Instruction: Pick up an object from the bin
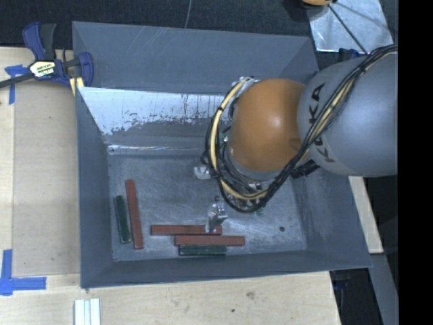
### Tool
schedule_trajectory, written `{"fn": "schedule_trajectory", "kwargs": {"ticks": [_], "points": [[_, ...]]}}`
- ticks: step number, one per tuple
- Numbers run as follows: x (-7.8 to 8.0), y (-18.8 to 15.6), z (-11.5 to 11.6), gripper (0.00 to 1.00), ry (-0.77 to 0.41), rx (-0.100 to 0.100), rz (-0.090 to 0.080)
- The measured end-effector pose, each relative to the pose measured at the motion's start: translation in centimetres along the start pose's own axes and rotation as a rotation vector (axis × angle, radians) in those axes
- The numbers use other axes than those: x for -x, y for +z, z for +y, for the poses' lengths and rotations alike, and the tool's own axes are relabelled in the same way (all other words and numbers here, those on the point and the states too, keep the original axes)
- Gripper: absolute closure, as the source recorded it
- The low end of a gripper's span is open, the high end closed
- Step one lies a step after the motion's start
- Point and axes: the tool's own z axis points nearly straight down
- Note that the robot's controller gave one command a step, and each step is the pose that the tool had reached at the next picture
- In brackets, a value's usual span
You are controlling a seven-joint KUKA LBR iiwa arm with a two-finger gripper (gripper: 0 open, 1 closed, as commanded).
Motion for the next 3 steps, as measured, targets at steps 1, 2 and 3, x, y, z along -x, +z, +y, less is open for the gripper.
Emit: {"fn": "schedule_trajectory", "kwargs": {"ticks": [1,2,3], "points": [[-0.4,7.7,-1.4,1.00,-0.026,0.001,-0.001],[-0.4,7.7,-1.4,1.00,-0.025,0.001,-0.001],[-1.7,-5.7,-2.1,1.00,-0.109,0.000,0.007]]}}
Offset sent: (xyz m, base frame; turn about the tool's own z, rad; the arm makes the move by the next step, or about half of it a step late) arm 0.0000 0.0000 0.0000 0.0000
